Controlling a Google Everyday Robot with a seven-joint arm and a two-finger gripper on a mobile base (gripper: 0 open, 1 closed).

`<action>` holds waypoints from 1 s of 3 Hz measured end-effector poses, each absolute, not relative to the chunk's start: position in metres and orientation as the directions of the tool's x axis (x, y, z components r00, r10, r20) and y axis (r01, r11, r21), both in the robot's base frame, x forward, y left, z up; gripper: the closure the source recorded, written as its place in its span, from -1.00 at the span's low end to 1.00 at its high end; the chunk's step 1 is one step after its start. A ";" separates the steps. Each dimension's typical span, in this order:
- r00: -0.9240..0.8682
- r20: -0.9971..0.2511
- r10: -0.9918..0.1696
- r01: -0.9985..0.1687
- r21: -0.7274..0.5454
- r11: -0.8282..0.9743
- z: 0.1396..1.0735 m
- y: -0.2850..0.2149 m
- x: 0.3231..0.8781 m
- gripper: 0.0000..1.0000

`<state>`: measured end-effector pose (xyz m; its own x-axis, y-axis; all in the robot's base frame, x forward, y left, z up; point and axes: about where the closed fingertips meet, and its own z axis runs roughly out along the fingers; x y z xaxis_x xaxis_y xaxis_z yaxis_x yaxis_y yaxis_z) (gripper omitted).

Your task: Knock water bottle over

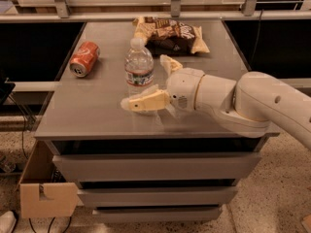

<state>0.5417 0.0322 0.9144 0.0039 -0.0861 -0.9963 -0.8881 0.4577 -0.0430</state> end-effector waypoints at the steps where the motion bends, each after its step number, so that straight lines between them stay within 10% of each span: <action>1: 0.020 -0.999 -0.046 -0.891 -0.038 0.453 0.916 0.043 0.551 -0.70; 3: 0.022 -0.999 -0.041 -0.909 -0.037 0.415 0.911 0.053 0.558 0.23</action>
Offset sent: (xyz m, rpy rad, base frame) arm 0.0220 0.0196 -0.0047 0.0650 -0.0141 0.0366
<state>0.5583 0.0530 0.9111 0.0215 -0.0410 -0.9989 -0.9089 0.4153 -0.0366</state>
